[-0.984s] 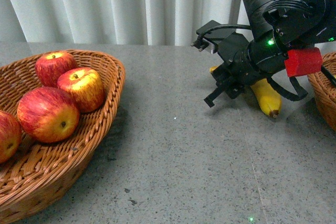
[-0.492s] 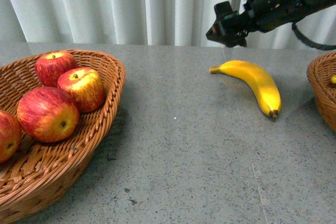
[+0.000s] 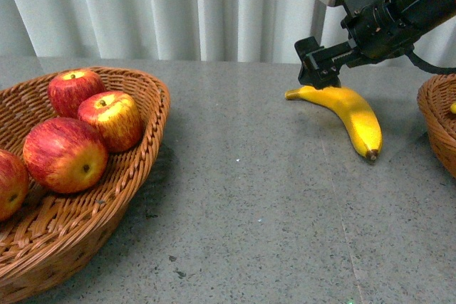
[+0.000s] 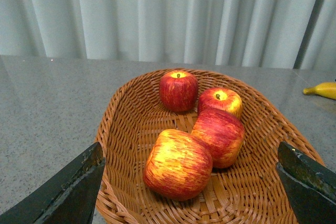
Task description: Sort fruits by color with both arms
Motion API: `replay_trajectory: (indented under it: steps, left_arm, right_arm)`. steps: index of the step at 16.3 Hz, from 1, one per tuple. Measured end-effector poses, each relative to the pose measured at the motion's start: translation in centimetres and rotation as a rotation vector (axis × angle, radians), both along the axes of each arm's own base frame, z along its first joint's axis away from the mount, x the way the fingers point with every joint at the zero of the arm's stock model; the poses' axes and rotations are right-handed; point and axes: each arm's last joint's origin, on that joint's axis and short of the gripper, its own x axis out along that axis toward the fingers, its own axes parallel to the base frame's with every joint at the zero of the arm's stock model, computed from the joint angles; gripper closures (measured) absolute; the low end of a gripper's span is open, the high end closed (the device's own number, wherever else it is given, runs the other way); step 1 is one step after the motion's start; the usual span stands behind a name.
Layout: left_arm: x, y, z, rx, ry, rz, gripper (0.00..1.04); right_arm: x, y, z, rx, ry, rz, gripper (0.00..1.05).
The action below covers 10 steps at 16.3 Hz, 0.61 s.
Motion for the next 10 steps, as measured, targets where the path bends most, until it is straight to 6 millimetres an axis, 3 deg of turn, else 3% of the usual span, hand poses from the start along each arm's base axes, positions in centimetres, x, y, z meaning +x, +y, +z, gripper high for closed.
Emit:
replay_trajectory:
  steps: [2, 6, 10]
  left_arm:
    - [0.0, 0.0, 0.0, 0.0, 0.0, 0.0, 0.07]
    - [0.0, 0.0, 0.0, 0.0, 0.0, 0.0, 0.07]
    - [0.0, 0.0, 0.0, 0.0, 0.0, 0.0, 0.07]
  right_arm:
    - [0.5, 0.6, 0.3, -0.029, -0.007, -0.009, 0.07]
    - [1.2, 1.3, -2.2, -0.086, 0.024, -0.006, 0.07]
    - [1.7, 1.3, -3.3, -0.114, 0.008, -0.013, 0.07]
